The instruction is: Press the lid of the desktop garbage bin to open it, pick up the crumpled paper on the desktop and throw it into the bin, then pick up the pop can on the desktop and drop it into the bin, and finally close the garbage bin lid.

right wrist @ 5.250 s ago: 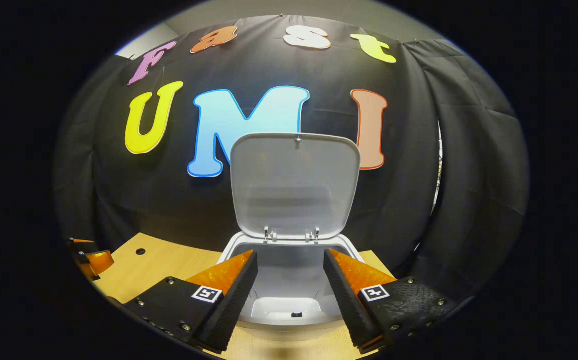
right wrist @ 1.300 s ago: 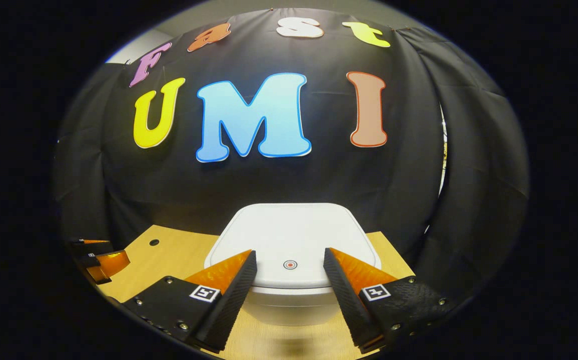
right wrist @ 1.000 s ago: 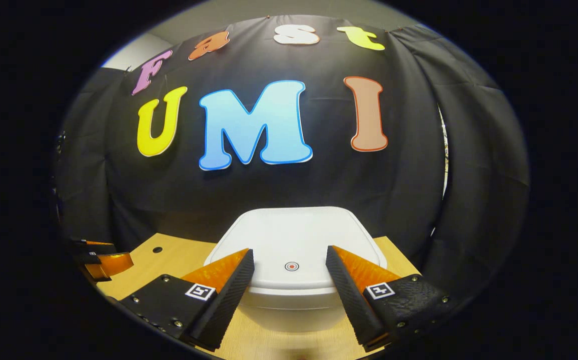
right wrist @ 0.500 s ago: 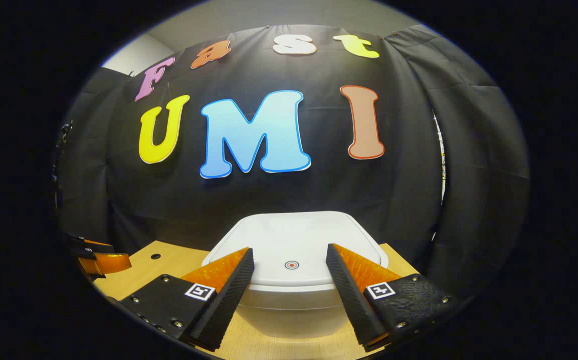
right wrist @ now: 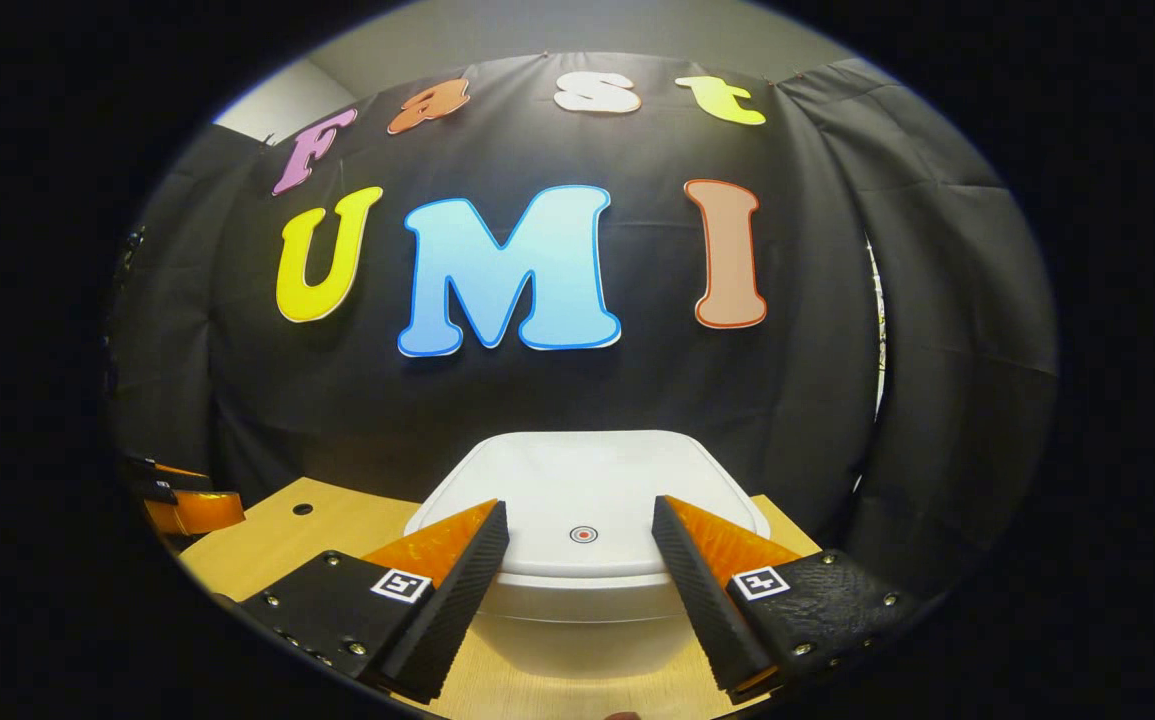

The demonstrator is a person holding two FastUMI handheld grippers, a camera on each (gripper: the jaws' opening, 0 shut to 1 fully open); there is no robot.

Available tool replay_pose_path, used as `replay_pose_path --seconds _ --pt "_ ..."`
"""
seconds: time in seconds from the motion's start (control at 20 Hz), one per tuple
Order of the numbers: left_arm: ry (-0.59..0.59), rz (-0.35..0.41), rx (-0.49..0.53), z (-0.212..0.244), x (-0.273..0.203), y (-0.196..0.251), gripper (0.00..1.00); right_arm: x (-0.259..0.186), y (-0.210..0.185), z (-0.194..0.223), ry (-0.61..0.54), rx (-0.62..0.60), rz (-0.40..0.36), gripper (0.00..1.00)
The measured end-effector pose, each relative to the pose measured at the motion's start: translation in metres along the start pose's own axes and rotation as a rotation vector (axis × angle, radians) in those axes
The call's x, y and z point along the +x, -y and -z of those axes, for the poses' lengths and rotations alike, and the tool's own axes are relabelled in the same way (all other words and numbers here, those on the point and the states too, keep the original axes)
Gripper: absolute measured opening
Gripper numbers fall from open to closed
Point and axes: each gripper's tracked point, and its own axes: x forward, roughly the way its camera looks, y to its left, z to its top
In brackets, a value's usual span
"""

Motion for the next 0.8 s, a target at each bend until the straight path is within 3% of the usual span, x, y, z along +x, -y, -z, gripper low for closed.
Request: replay_pose_path --seconds 0.4,0.65,0.8 --pt "0.123 -0.009 0.098 -0.043 -0.015 0.006 0.94 -0.043 -0.009 -0.052 0.098 0.046 0.027 0.93" --pt "0.198 0.111 0.054 -0.079 -0.033 0.049 0.94 -0.089 -0.001 -0.085 0.178 -0.011 0.094 0.94" --pt "0.244 0.163 0.094 -0.099 -0.043 0.082 0.94 -0.116 0.02 -0.103 0.229 -0.031 0.155 0.93"
